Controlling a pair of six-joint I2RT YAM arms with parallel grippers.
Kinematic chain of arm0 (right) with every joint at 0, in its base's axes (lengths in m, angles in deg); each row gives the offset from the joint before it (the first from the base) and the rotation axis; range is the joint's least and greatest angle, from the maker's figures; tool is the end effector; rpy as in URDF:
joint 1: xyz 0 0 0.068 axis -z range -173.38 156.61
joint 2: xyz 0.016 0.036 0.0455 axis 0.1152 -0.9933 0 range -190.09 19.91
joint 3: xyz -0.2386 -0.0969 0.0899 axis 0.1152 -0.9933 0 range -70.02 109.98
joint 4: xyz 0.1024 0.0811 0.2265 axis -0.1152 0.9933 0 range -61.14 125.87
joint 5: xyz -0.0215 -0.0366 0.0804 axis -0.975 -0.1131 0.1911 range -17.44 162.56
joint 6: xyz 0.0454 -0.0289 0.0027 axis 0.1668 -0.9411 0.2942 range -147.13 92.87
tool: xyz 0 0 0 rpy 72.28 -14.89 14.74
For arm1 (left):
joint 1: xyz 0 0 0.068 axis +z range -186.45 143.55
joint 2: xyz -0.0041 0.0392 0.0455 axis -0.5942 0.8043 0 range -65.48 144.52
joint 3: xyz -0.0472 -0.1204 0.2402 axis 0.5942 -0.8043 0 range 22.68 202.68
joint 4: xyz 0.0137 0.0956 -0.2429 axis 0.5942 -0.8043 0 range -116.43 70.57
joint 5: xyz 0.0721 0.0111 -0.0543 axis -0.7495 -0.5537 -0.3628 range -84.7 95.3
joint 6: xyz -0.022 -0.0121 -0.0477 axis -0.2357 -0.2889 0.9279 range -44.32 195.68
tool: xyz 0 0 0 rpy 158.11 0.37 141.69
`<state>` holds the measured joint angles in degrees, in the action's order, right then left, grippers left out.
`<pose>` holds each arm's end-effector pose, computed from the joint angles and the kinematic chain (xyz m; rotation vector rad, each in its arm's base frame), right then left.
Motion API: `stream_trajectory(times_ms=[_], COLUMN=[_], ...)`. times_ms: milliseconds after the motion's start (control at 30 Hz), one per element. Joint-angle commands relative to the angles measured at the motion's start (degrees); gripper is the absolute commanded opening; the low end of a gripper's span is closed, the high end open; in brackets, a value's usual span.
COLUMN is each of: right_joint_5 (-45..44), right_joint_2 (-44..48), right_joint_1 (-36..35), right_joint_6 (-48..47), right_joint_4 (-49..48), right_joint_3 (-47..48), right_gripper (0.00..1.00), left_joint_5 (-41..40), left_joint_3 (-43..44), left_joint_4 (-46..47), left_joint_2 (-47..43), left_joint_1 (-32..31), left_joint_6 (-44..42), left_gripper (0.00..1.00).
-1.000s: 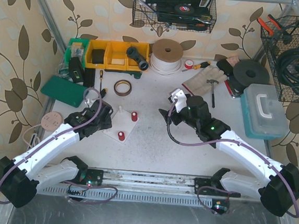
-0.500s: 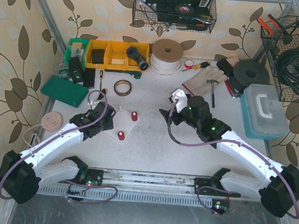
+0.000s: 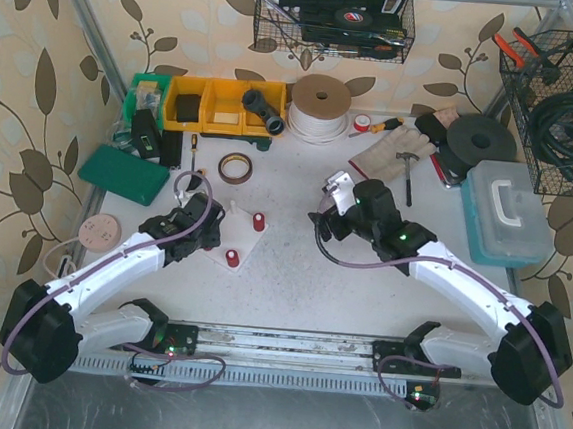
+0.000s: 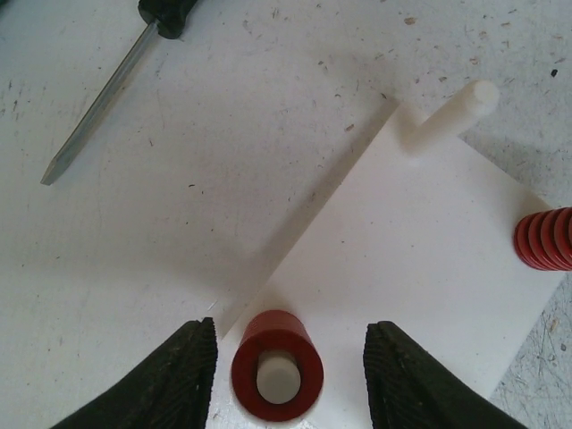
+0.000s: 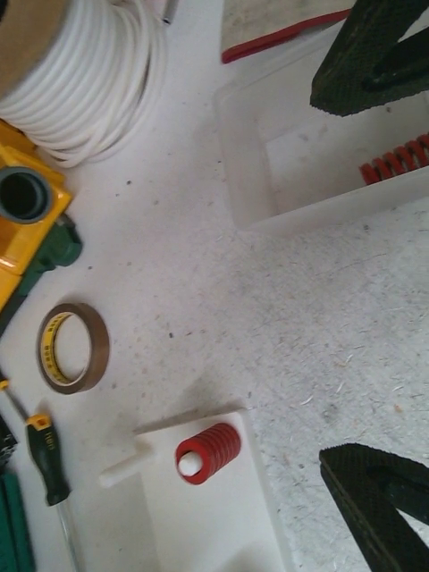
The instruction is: Install the large spring
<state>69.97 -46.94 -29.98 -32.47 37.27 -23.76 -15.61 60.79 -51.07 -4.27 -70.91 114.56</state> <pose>0.2118 0.1553 0.2731 -0.7214 1.9601 0.2860 0.1752 -0.1047 0.2164 -0.2367 2.4294 -0.1017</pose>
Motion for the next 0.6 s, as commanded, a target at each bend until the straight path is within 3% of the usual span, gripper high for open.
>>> stream_trajectory(times_ms=[0, 200, 433, 567], right_joint_5=[-0.9, 2.3, 5.8, 6.8], right_joint_2=[-1.8, -10.2, -21.2, -26.7], right_joint_1=[1.8, 9.5, 15.4, 16.8], right_joint_6=[0.2, 0.3, -3.7, -8.2], right_joint_4=[7.5, 19.7, 31.0, 37.8], right_joint_3=[5.0, 12.6, 22.2, 27.4], right_gripper=[0.99, 0.9, 0.56, 0.45], left_joint_5=[0.2, 0.7, 4.4, 5.7], left_joint_3=[2.3, 6.0, 8.5, 7.4], left_joint_4=[-0.4, -2.8, -2.2, 0.2], left_joint_2=[0.0, -1.5, -5.3, -8.0], left_joint_1=[0.2, 0.3, 0.2, 0.3], left_joint_6=[-1.1, -4.1, -8.1, -8.2], left_gripper=[0.52, 0.59, 0.72, 0.76])
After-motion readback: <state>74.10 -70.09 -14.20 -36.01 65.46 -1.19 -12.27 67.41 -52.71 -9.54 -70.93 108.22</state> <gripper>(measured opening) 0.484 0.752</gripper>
